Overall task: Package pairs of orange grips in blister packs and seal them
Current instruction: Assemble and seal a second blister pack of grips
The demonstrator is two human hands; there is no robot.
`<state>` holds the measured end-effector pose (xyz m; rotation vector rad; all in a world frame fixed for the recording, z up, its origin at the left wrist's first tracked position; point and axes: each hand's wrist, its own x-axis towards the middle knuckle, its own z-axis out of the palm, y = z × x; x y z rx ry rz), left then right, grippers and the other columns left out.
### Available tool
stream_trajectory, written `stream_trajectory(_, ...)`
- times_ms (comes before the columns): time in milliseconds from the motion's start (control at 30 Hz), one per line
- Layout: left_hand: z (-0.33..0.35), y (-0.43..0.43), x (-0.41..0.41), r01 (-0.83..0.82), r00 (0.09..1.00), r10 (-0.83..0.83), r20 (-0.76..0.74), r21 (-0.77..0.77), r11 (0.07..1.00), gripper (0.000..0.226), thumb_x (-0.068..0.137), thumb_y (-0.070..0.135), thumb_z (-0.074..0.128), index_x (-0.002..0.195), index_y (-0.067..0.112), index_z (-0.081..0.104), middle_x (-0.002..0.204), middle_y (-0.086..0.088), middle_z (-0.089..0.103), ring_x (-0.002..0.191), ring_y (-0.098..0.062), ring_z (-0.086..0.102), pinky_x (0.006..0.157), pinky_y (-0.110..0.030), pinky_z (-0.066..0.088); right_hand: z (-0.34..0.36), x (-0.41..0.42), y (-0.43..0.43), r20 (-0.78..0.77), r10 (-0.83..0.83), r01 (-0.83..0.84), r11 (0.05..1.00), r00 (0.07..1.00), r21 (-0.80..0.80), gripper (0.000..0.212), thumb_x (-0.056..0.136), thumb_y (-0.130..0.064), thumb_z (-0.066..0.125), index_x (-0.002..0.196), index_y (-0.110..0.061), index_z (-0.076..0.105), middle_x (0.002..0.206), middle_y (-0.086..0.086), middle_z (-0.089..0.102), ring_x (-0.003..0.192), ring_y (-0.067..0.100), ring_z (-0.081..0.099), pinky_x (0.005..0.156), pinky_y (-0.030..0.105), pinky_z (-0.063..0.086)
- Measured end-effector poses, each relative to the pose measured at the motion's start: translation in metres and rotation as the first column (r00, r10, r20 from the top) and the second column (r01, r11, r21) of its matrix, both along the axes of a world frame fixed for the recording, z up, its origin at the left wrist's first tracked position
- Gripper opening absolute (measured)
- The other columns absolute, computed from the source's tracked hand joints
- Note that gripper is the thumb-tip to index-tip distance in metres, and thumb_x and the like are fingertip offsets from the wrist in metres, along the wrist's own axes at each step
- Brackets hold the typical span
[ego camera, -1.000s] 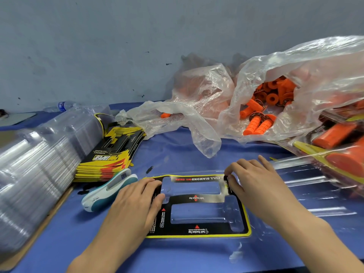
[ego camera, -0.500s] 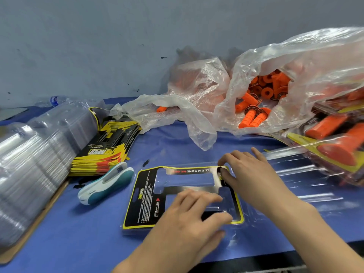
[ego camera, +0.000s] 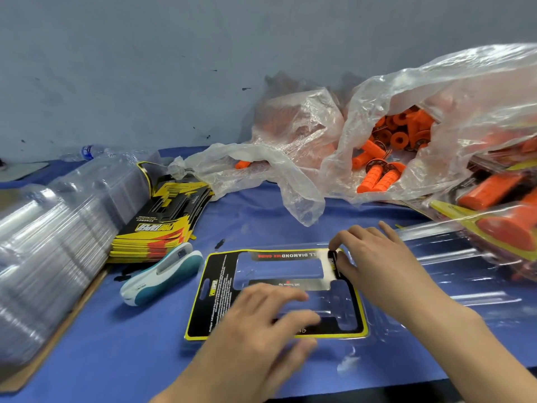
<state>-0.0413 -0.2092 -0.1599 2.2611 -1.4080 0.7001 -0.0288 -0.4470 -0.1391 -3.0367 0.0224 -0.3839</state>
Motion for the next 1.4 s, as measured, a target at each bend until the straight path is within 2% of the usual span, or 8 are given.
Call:
stream_trajectory(133, 0.013, 0.036, 0.021, -0.321, 0.941, 0.296, -0.164, -0.155, 0.934, 0.019, 0.099, 0.030, 0.048, 0.103, 0.025, 0.066, 0.105, 0.013, 0.061, 0.100, -0.010, 0.058, 0.090, -0.027, 0.043, 0.003, -0.001, -0.003, -0.002, -0.019, 0.019, 1.000, 1.000, 0.002, 0.024, 0.101, -0.035, 0.035, 0.120, -0.037, 0.049, 0.114, -0.014, 0.054, 0.115, 0.015, 0.049, 0.120, 0.037, 0.010)
stream_trajectory(267, 0.012, 0.067, 0.042, -0.644, 0.646, 0.522, -0.558, -0.031, 0.764, 0.011, 0.097, 0.024, 0.055, 0.091, 0.032, 0.060, 0.095, 0.015, 0.064, 0.092, -0.011, 0.061, 0.080, -0.031, 0.045, 0.005, -0.001, -0.004, -0.003, -0.028, 0.028, 1.000, 1.000, 0.003, 0.027, 0.101, -0.034, 0.034, 0.125, -0.038, 0.046, 0.117, -0.015, 0.054, 0.117, 0.015, 0.048, 0.119, 0.037, 0.010)
stream_trajectory(367, 0.008, 0.078, 0.048, -0.668, 0.467, 0.559, -0.685, 0.141, 0.731, 0.010, 0.098, 0.034, 0.054, 0.091, 0.032, 0.060, 0.086, 0.012, 0.067, 0.070, -0.007, 0.060, 0.067, -0.031, 0.046, 0.006, 0.000, -0.003, -0.007, -0.031, 0.031, 1.000, 1.000, -0.007, 0.027, 0.101, -0.034, 0.034, 0.125, -0.039, 0.044, 0.118, -0.015, 0.054, 0.117, 0.015, 0.048, 0.119, 0.036, 0.010)
stream_trajectory(467, 0.007, 0.077, 0.049, -0.629, 0.414, 0.508, -0.755, 0.166, 0.760, 0.014, 0.097, 0.039, 0.054, 0.100, 0.030, 0.063, 0.077, 0.006, 0.065, 0.048, -0.002, 0.053, 0.053, -0.024, 0.041, 0.006, 0.000, -0.001, -0.012, -0.038, 0.038, 0.999, 0.999, -0.007, 0.025, 0.100, -0.032, 0.034, 0.122, -0.039, 0.045, 0.116, -0.014, 0.055, 0.116, 0.015, 0.048, 0.119, 0.035, 0.009)
stream_trajectory(667, 0.005, 0.076, 0.049, -0.594, 0.432, 0.539, -0.723, 0.222, 0.774, 0.021, 0.098, 0.041, 0.053, 0.114, 0.030, 0.060, 0.086, 0.004, 0.069, 0.067, -0.002, 0.059, 0.064, -0.025, 0.046, 0.007, 0.001, -0.001, -0.005, -0.047, 0.046, 0.999, 0.999, -0.002, 0.024, 0.101, -0.032, 0.034, 0.119, -0.037, 0.049, 0.116, -0.014, 0.055, 0.114, 0.013, 0.049, 0.119, 0.035, 0.009)
stream_trajectory(867, 0.003, 0.074, 0.046, -0.556, 0.537, 0.546, -0.643, 0.216, 0.802, 0.040, 0.098, 0.045, 0.050, 0.136, 0.049, 0.038, 0.077, 0.028, 0.062, 0.079, 0.006, 0.059, 0.071, -0.022, 0.045, 0.006, 0.002, -0.001, -0.020, -0.053, 0.053, 0.999, 0.998, 0.000, 0.025, 0.101, -0.032, 0.032, 0.117, -0.035, 0.051, 0.115, -0.015, 0.056, 0.115, 0.010, 0.050, 0.119, 0.034, 0.009)
stream_trajectory(1000, 0.001, 0.075, 0.047, -0.556, 0.579, 0.585, -0.568, 0.250, 0.793, 0.037, 0.101, 0.046, 0.038, 0.138, 0.050, 0.035, 0.082, 0.012, 0.066, 0.087, -0.008, 0.062, 0.080, -0.035, 0.052, 0.005, 0.003, -0.001, -0.019, -0.058, 0.058, 0.998, 0.998, 0.006, 0.025, 0.101, -0.032, 0.032, 0.115, -0.036, 0.051, 0.113, -0.016, 0.057, 0.114, 0.009, 0.051, 0.119, 0.033, 0.008)
stream_trajectory(1400, 0.002, 0.068, 0.044, -0.644, 0.638, 0.707, -0.305, 0.292, 0.707, 0.028, 0.103, 0.043, 0.026, 0.126, 0.045, 0.042, 0.118, 0.023, 0.058, 0.108, -0.015, 0.062, 0.080, -0.039, 0.052, 0.003, 0.003, -0.001, 0.008, -0.029, 0.028, 0.999, 1.000, 0.042, 0.026, 0.101, -0.033, 0.030, 0.109, -0.035, 0.055, 0.111, -0.015, 0.058, 0.109, 0.009, 0.052, 0.118, 0.032, 0.013)
